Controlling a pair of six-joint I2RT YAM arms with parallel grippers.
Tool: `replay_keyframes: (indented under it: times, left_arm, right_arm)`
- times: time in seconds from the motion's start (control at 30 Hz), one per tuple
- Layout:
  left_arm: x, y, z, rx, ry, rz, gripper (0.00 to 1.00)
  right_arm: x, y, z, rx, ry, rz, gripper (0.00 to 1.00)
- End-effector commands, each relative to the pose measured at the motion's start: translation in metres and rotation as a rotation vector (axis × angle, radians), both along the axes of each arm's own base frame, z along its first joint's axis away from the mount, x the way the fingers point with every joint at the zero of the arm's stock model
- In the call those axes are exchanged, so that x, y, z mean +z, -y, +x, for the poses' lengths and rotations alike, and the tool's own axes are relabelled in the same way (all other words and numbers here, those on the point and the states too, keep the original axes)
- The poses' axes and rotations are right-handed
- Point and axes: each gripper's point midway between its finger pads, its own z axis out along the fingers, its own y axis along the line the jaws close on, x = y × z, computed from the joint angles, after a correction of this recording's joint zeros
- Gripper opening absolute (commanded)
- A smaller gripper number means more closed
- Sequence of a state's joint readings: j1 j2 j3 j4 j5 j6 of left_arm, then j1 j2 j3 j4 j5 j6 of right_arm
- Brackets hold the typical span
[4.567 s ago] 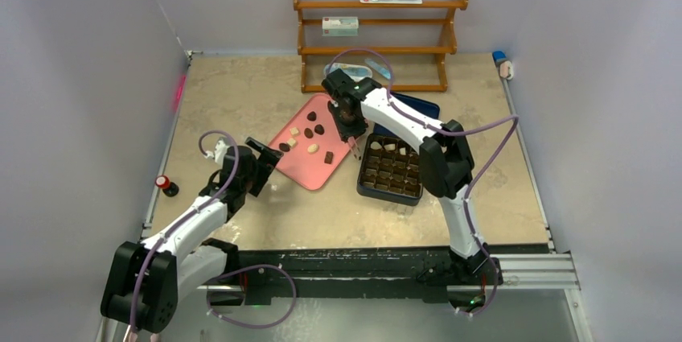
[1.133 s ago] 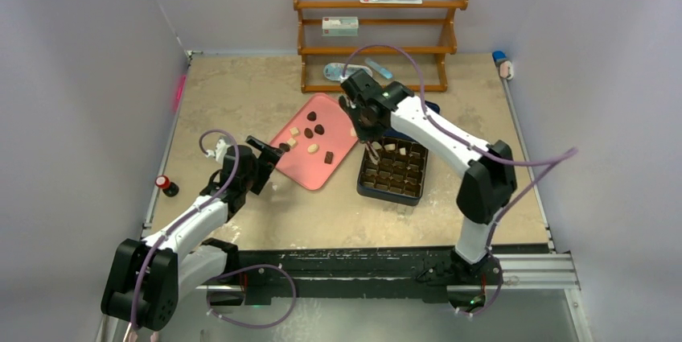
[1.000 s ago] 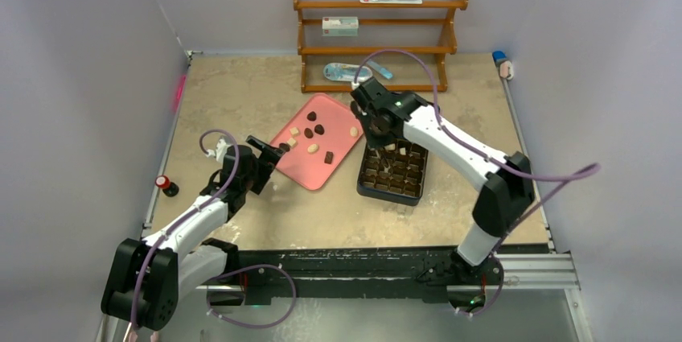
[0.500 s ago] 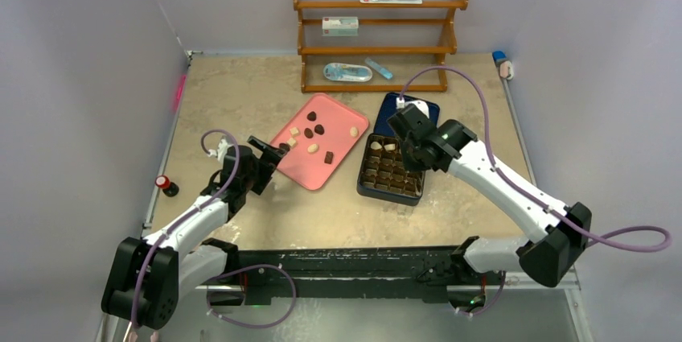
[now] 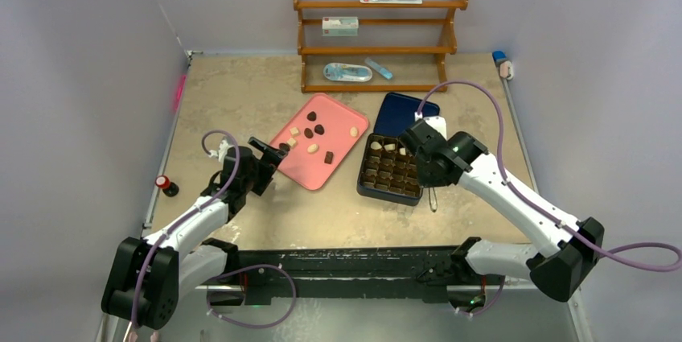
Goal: Pack the chocolate
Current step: Place the fake chocolate in the packing box.
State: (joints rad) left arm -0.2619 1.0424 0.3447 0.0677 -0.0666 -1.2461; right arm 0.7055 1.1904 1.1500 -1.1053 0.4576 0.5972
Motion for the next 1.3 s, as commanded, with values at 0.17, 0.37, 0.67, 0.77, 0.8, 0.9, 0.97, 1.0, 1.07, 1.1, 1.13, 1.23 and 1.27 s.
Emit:
replay_keyframes:
  times: [0.17, 0.37, 0.67, 0.77, 0.8, 0.9, 0.97, 1.0, 1.07, 1.1, 1.13, 1.23, 1.27]
  left_arm:
    - [0.006, 0.000, 0.005, 0.007, 0.036, -0.021, 1.00]
    - [0.006, 0.001, 0.006, 0.005, 0.035, -0.023, 1.00]
    - [0.002, 0.001, 0.008, 0.007, 0.025, -0.022, 1.00]
    - [0.000, 0.001, 0.008, 0.009, 0.021, -0.020, 1.00]
    - [0.000, 0.001, 0.008, 0.009, 0.020, -0.020, 1.00]
    - [-0.002, 0.001, 0.007, 0.010, 0.015, -0.018, 1.00]
    - [-0.003, 0.000, 0.007, 0.012, 0.012, -0.016, 1.00]
    - [-0.003, 0.000, 0.007, 0.011, 0.012, -0.015, 1.00]
    - [-0.004, 0.000, 0.007, 0.013, 0.011, -0.015, 1.00]
    - [-0.005, 0.000, 0.007, 0.014, 0.008, -0.013, 1.00]
    - [-0.005, 0.000, 0.007, 0.015, 0.009, -0.015, 1.00]
    - [-0.005, -0.001, 0.007, 0.015, 0.006, -0.014, 1.00]
    - [-0.005, 0.000, 0.007, 0.014, 0.007, -0.013, 1.00]
  right_arm:
    - [-0.012, 0.008, -0.009, -0.055, -0.035, -0.020, 0.00]
    - [-0.019, 0.006, -0.005, -0.059, -0.045, -0.022, 0.00]
    - [-0.032, 0.003, 0.001, -0.056, -0.075, -0.007, 0.00]
    - [-0.036, 0.002, 0.004, -0.053, -0.082, 0.004, 0.00]
    - [-0.038, 0.001, 0.004, -0.052, -0.086, 0.007, 0.00]
    - [-0.041, 0.000, 0.005, -0.053, -0.098, 0.010, 0.00]
    - [-0.043, -0.001, 0.006, -0.049, -0.104, 0.017, 0.00]
    - [-0.044, -0.002, 0.006, -0.050, -0.103, 0.018, 0.00]
    - [-0.046, -0.002, 0.006, -0.046, -0.112, 0.018, 0.00]
    - [-0.047, -0.002, 0.006, -0.045, -0.116, 0.020, 0.00]
    - [-0.049, -0.003, 0.006, -0.045, -0.119, 0.020, 0.00]
    - [-0.051, -0.003, 0.007, -0.047, -0.121, 0.019, 0.00]
    - [-0.051, -0.002, 0.008, -0.047, -0.122, 0.018, 0.00]
